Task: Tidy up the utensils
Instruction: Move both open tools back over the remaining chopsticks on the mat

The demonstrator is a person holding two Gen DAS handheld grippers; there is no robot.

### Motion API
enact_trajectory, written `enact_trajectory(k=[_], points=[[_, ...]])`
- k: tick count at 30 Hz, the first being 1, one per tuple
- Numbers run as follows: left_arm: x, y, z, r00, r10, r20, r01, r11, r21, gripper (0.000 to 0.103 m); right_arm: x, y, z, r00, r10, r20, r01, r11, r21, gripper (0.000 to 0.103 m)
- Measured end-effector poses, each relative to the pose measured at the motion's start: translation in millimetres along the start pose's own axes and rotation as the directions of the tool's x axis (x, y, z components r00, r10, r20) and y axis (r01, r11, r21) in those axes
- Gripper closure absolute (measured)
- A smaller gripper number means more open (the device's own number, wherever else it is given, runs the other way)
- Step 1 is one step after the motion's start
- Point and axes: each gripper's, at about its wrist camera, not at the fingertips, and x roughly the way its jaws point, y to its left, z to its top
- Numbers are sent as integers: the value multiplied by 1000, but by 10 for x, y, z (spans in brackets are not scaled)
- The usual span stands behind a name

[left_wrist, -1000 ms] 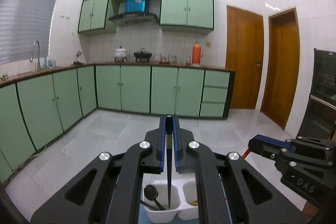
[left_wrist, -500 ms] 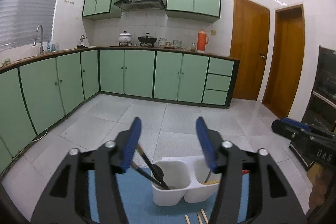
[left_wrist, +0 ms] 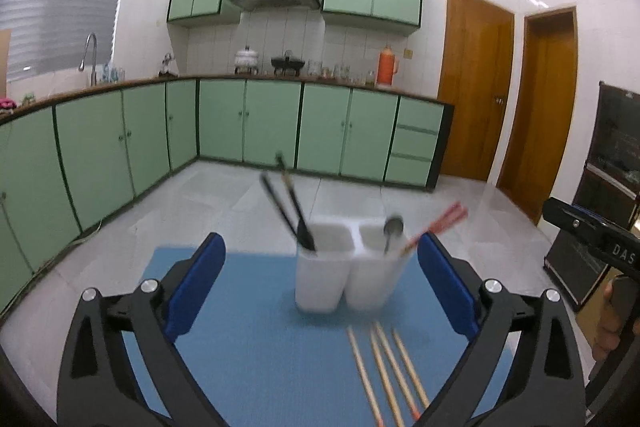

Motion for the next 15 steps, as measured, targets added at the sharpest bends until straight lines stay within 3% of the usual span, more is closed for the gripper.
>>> enact_trajectory(k=[9, 15], points=[[-204, 185, -614, 987, 54, -152, -52, 998, 18, 9, -122, 69, -683, 990, -27, -139, 24, 999, -25, 14], [-310, 190, -1073, 964, 80, -252, -64, 995, 70, 9, -186, 180, -1101, 977, -52, -207, 37, 997, -74, 15]])
